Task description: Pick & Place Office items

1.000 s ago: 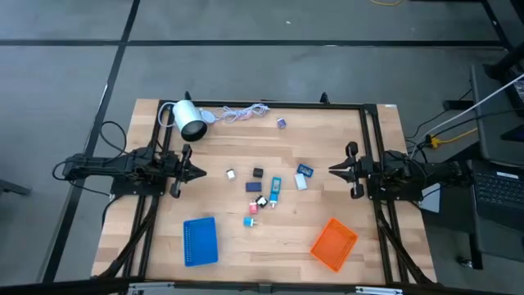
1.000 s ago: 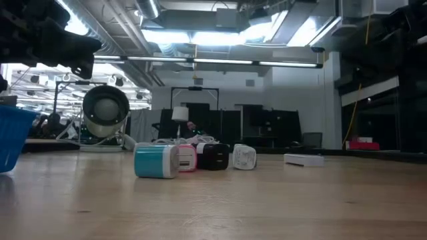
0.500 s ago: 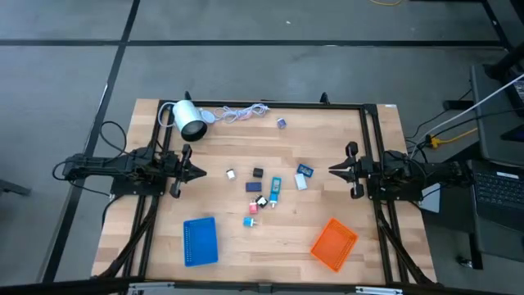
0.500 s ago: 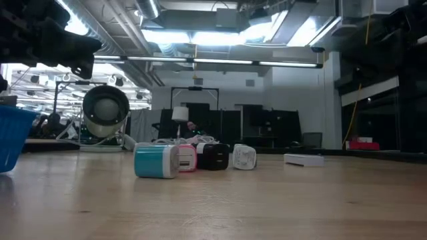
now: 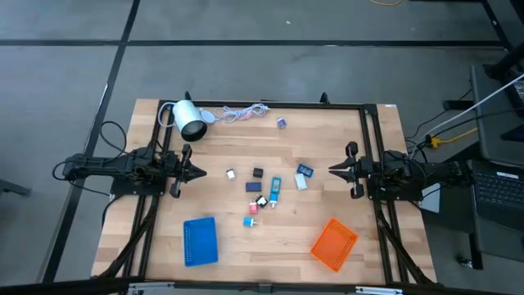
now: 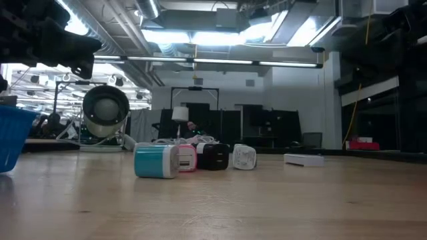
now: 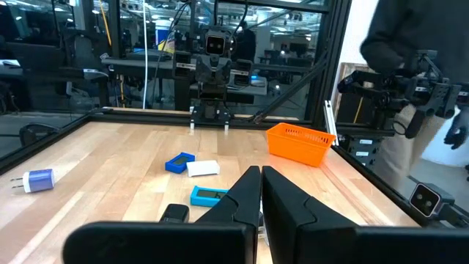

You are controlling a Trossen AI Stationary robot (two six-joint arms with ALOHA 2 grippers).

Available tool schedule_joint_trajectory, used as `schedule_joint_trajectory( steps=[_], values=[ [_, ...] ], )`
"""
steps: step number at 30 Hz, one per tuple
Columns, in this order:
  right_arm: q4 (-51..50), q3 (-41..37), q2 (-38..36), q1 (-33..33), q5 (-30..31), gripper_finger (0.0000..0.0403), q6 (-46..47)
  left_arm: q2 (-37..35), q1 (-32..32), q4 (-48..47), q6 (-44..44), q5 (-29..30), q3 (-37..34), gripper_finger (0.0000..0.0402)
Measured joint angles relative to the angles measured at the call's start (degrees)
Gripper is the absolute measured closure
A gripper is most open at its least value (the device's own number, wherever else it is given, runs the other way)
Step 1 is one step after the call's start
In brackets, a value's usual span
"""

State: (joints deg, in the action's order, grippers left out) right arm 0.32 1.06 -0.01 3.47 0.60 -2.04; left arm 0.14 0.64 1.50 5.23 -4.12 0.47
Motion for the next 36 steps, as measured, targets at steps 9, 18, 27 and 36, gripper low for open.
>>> schedule_joint_trajectory(
  steps=[9, 18, 27, 36],
  values=[
    [0.01, -0.02, 0.0, 0.0, 0.02, 0.0349, 0.0, -0.01, 0.02, 0.0, 0.0, 0.0, 0.0, 0.0389],
    [4.04, -0.02, 0.01, 0.02, -0.19, 0.0349, 7.16, -0.02, 0.01, 0.01, 0.0, 0.0, 0.01, 0.0389],
    [14.49, 0.0, 0.02, 0.02, 12.38, 0.0349, 26.64, 0.0, 0.0, 0.02, 0.0, 0.0, 0.0, 0.0393],
    [13.53, -0.02, 0.02, 0.0, 39.39, 0.0349, 47.74, -0.02, 0.01, 0.0, 0.0, 0.0, 0.0, 0.0391]
  ],
)
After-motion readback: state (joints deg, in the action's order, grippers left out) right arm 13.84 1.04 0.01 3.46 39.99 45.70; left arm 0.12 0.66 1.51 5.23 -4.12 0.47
